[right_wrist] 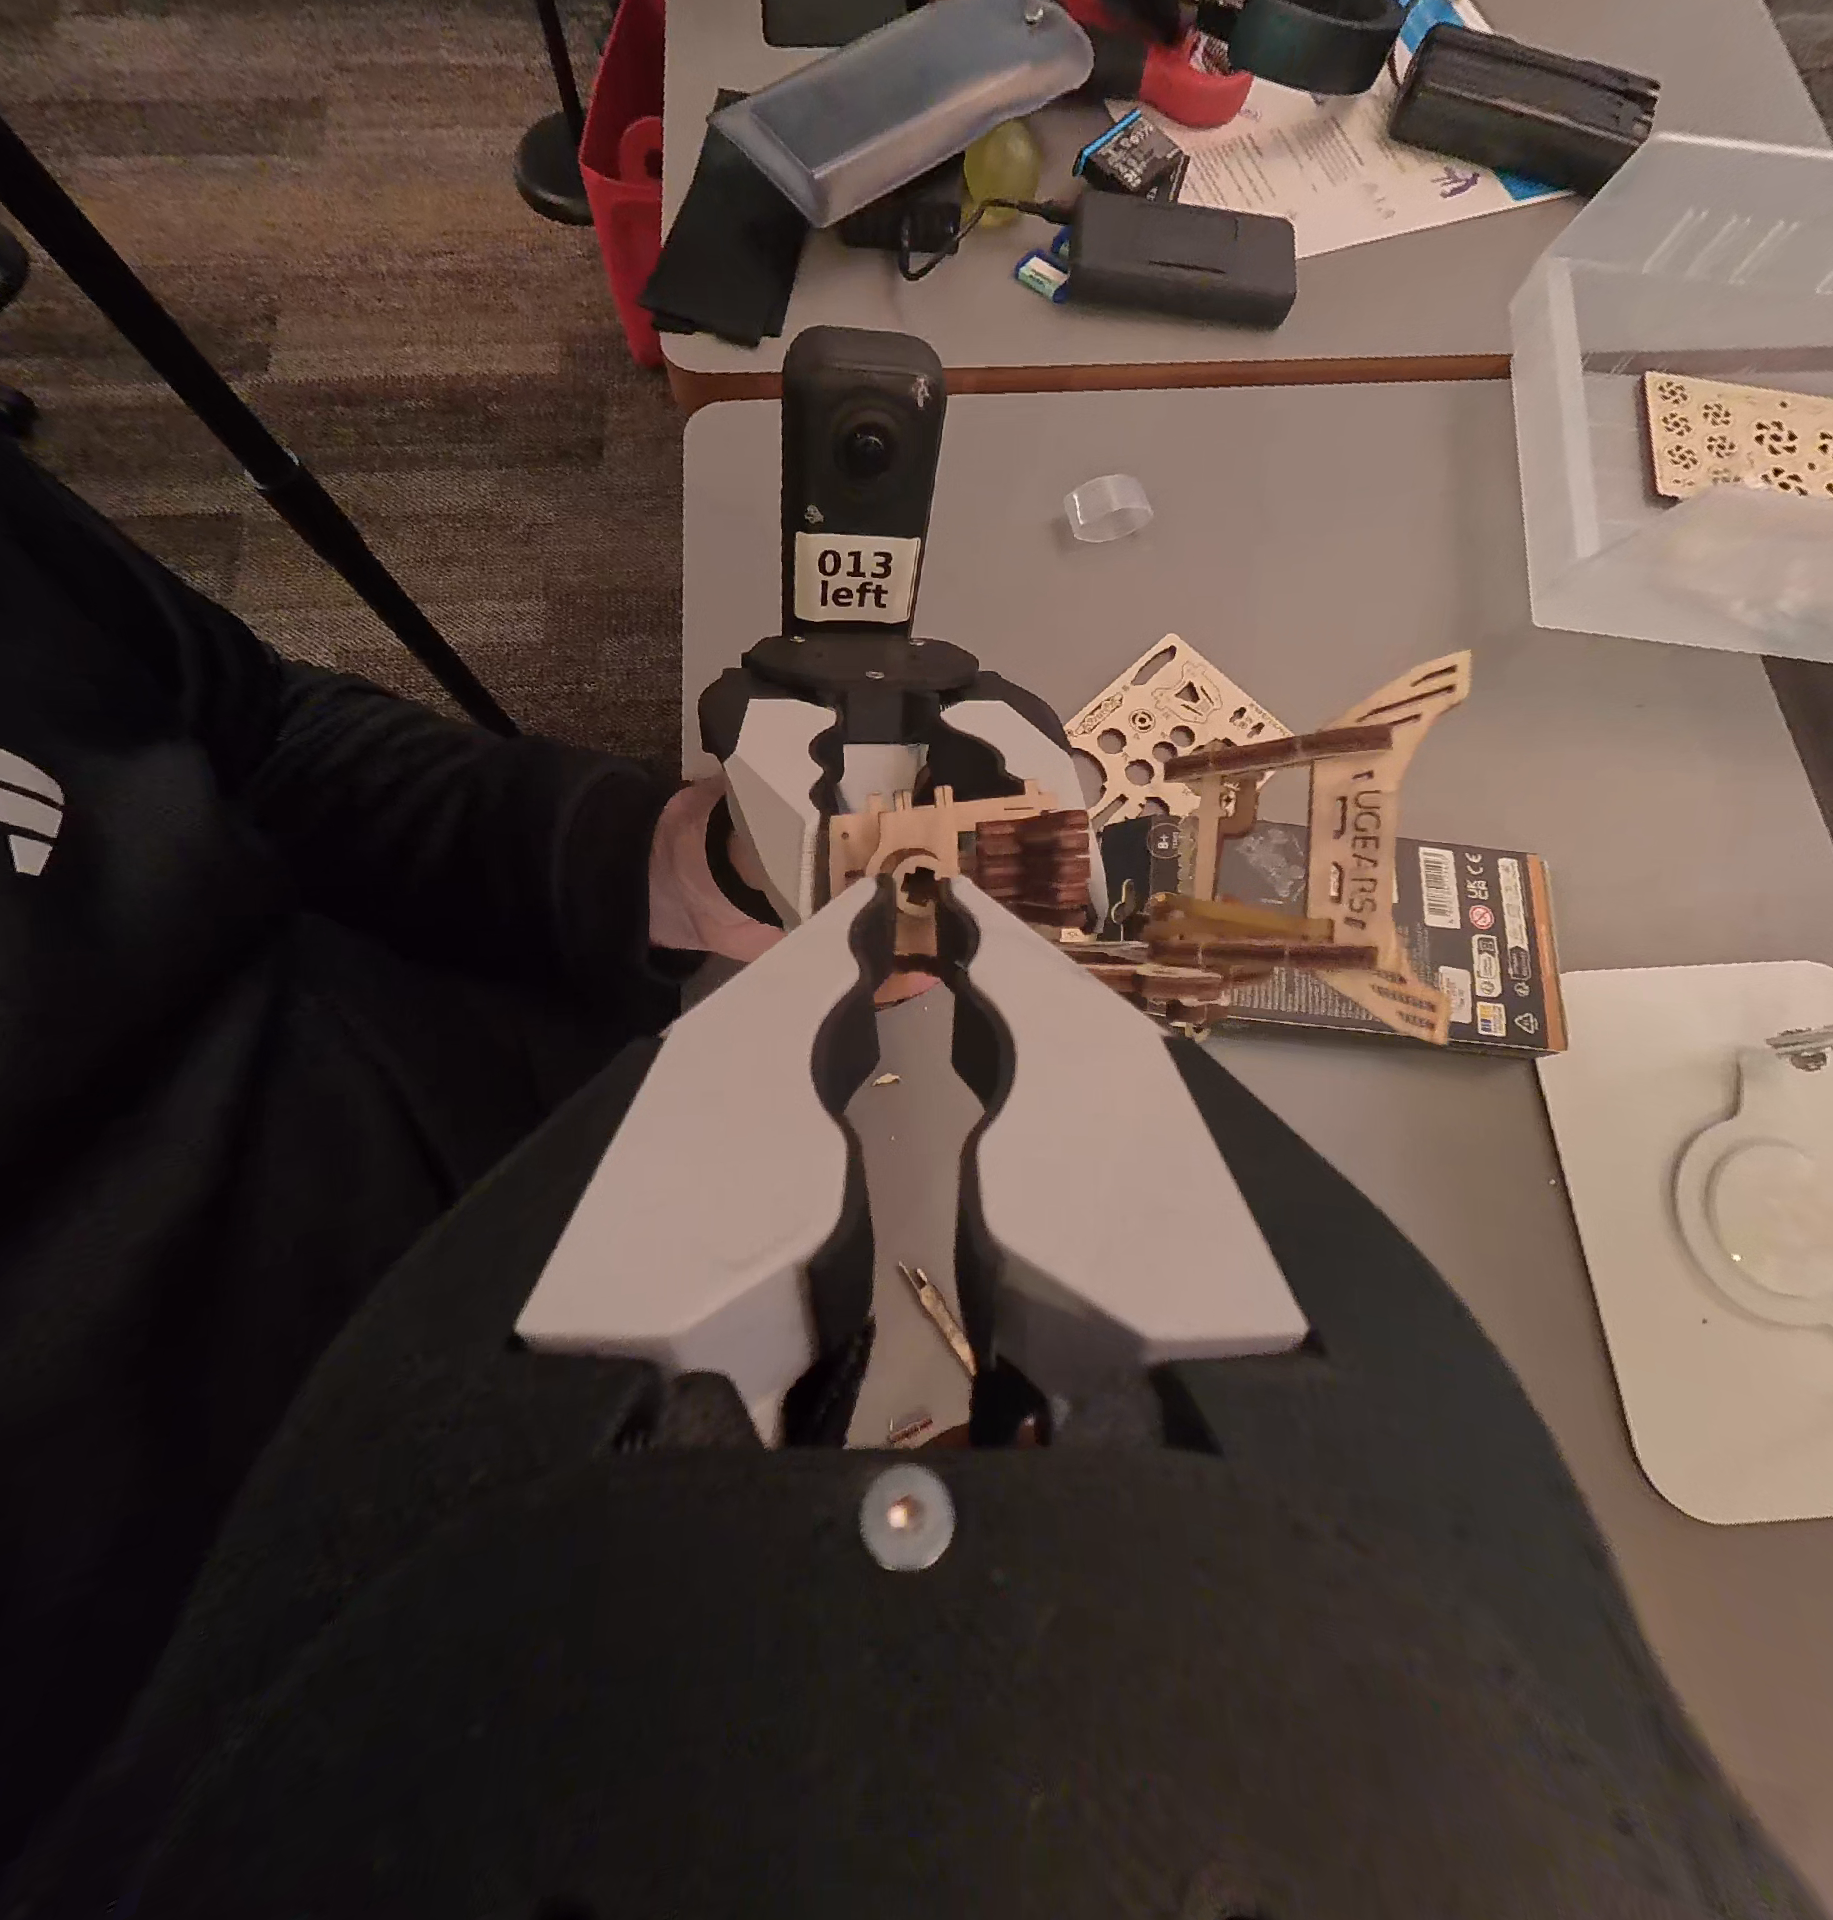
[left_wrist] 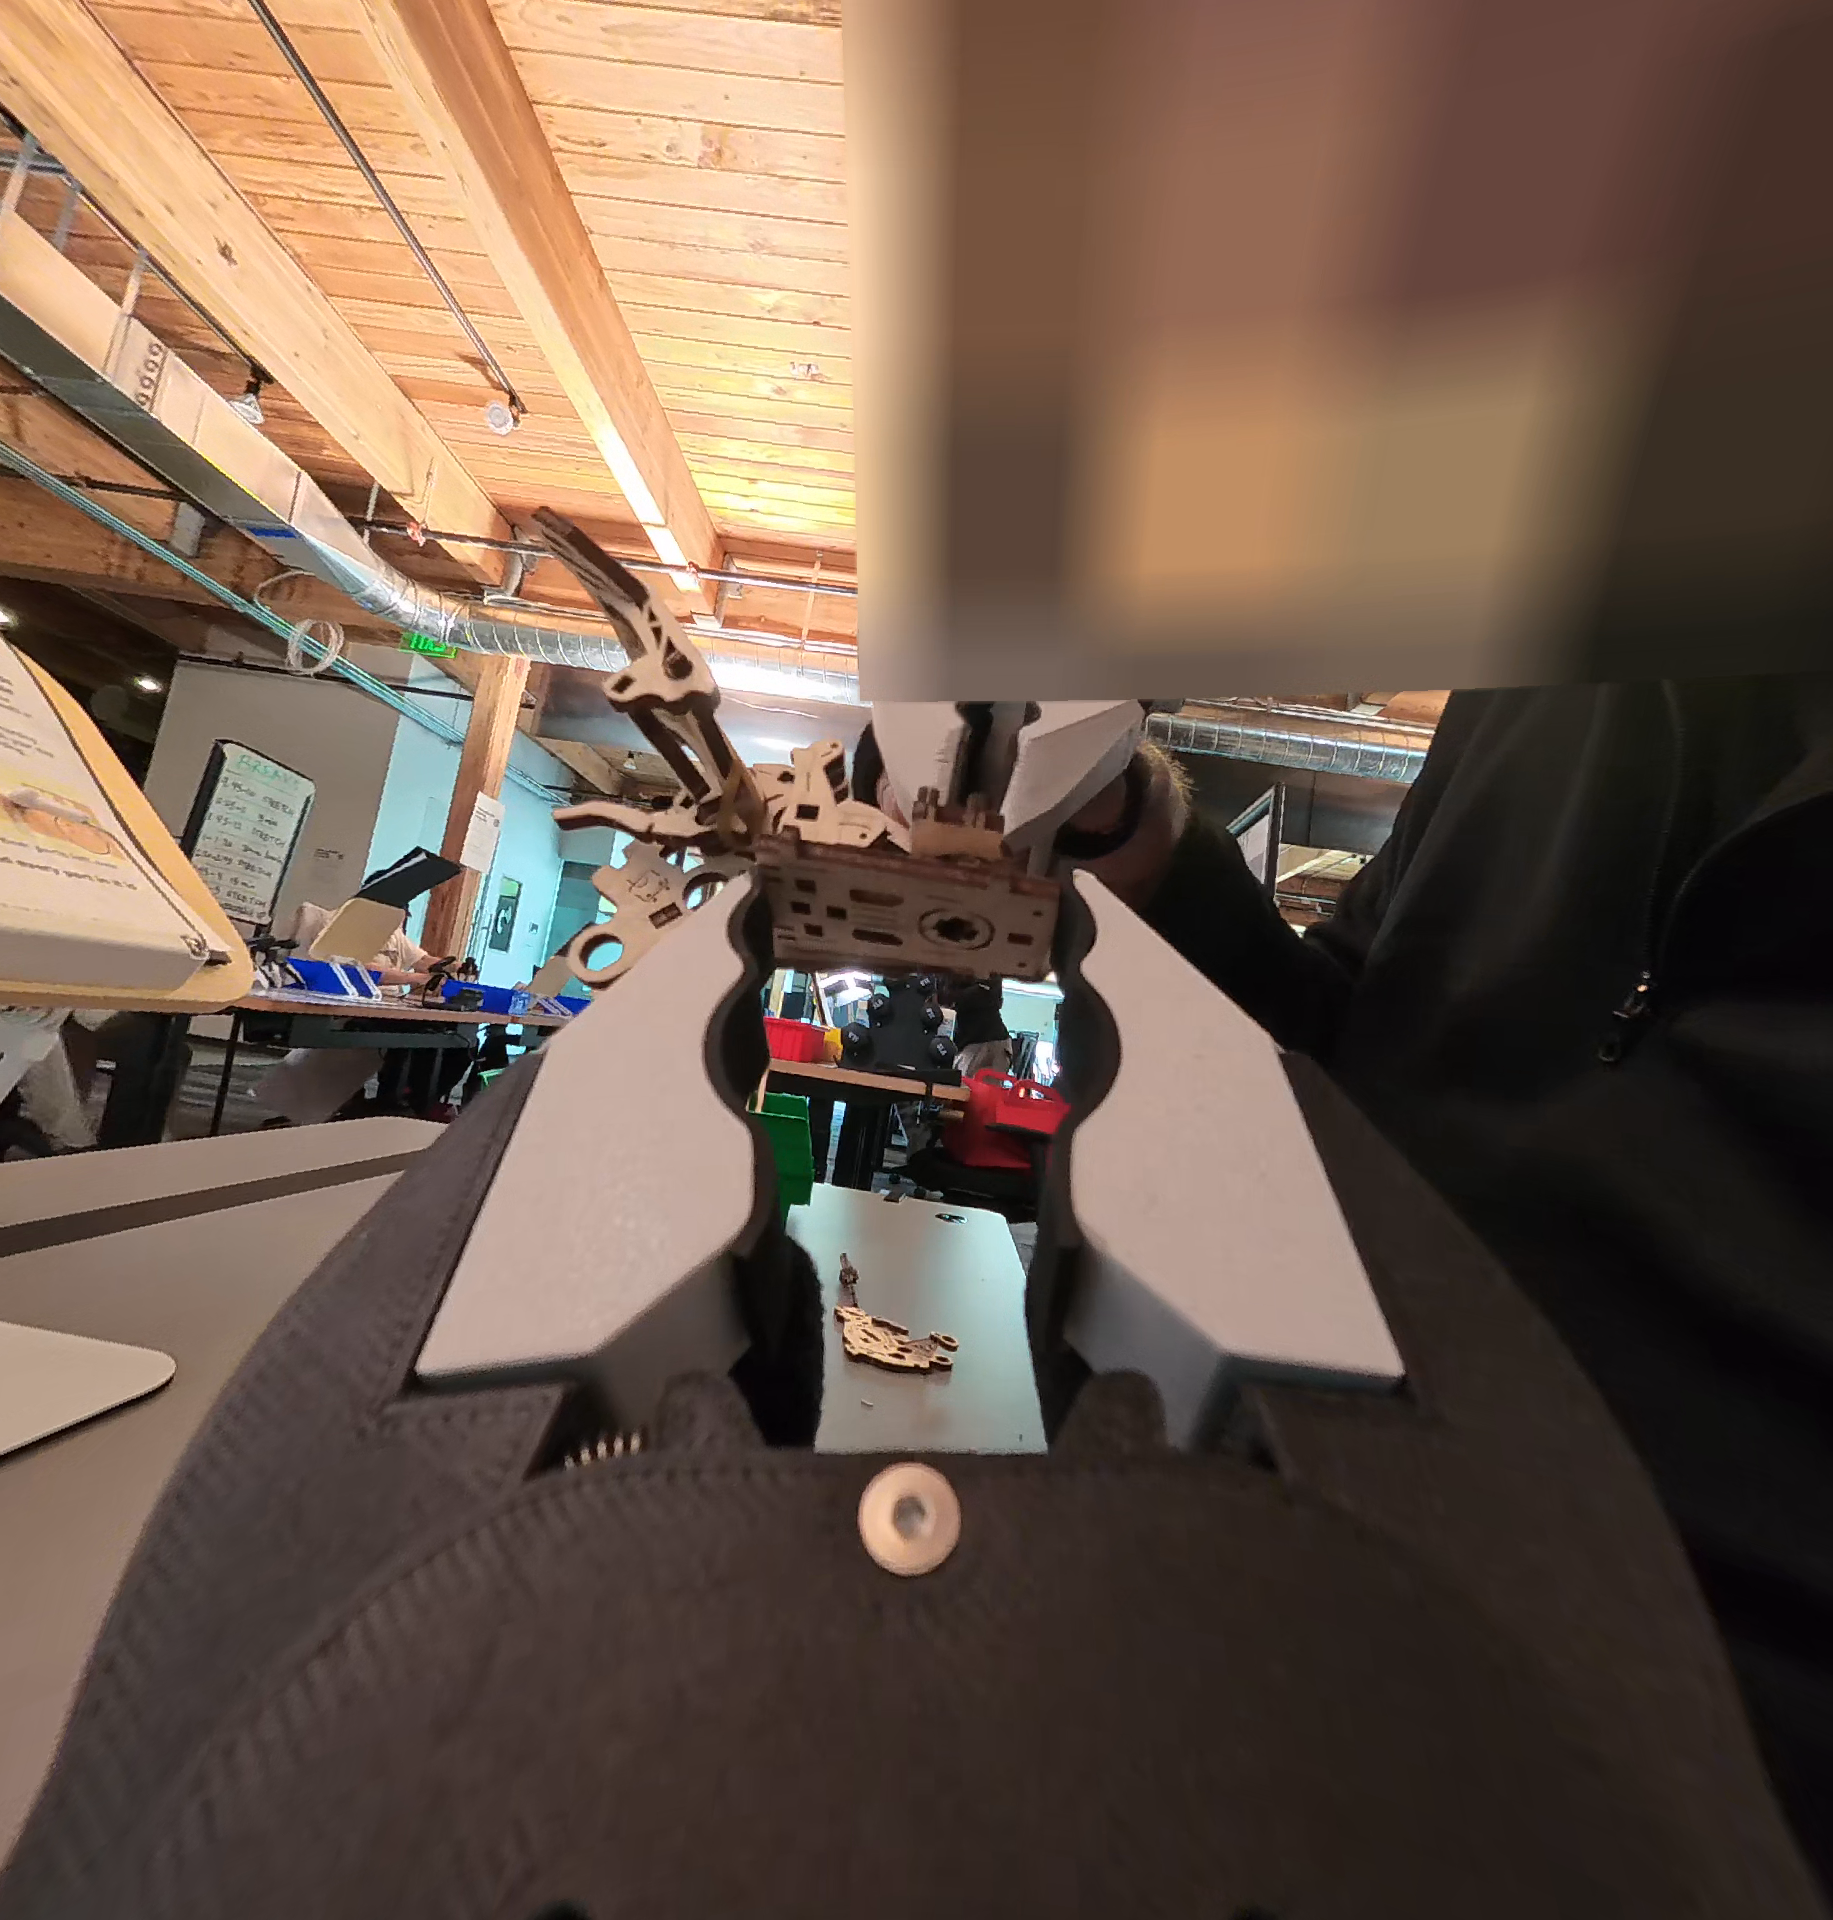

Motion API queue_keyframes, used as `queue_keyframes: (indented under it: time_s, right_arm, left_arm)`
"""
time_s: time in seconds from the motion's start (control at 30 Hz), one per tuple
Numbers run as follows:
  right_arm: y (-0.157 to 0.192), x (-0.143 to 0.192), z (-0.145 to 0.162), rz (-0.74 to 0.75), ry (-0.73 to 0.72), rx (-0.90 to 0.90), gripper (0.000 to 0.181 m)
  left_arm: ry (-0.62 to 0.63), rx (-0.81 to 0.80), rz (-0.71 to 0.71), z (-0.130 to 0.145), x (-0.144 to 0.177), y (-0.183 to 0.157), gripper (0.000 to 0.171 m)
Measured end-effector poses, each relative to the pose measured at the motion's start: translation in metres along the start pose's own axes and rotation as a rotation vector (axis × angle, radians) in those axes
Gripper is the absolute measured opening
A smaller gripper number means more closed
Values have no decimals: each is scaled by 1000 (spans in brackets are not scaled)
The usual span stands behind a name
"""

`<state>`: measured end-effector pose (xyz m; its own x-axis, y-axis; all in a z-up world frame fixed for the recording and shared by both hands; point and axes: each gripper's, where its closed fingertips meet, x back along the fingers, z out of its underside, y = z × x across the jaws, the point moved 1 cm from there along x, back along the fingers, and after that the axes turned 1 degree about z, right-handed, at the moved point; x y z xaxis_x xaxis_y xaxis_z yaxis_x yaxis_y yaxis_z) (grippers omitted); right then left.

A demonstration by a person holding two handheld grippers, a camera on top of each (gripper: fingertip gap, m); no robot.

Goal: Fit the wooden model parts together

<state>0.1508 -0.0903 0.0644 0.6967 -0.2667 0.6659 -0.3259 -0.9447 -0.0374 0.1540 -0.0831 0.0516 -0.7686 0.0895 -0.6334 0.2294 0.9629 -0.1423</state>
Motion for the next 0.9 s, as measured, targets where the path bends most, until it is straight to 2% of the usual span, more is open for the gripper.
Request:
queue_keyframes:
  time_s: [0.17, 0.27, 0.37, 0.67, 0.9]
  right_arm:
    - [3, 0, 3, -13, 20, 102, 0]
    - [2, 2, 4, -34, 31, 105, 0]
    - [3, 9, -2, -51, 0, 96, 8]
    - [0, 5, 7, -5, 110, 275, 12]
    - [1, 5, 8, -41, 124, 231, 8]
  left_arm:
    - [4, 13, 7, 2, -1, 0, 52]
    - [5, 15, 16, 3, -2, -2, 52]
    - [8, 11, 19, 3, -4, -3, 52]
    - [13, 18, 35, 5, -6, -5, 52]
    - [34, -12, 9, 7, -7, -4, 52]
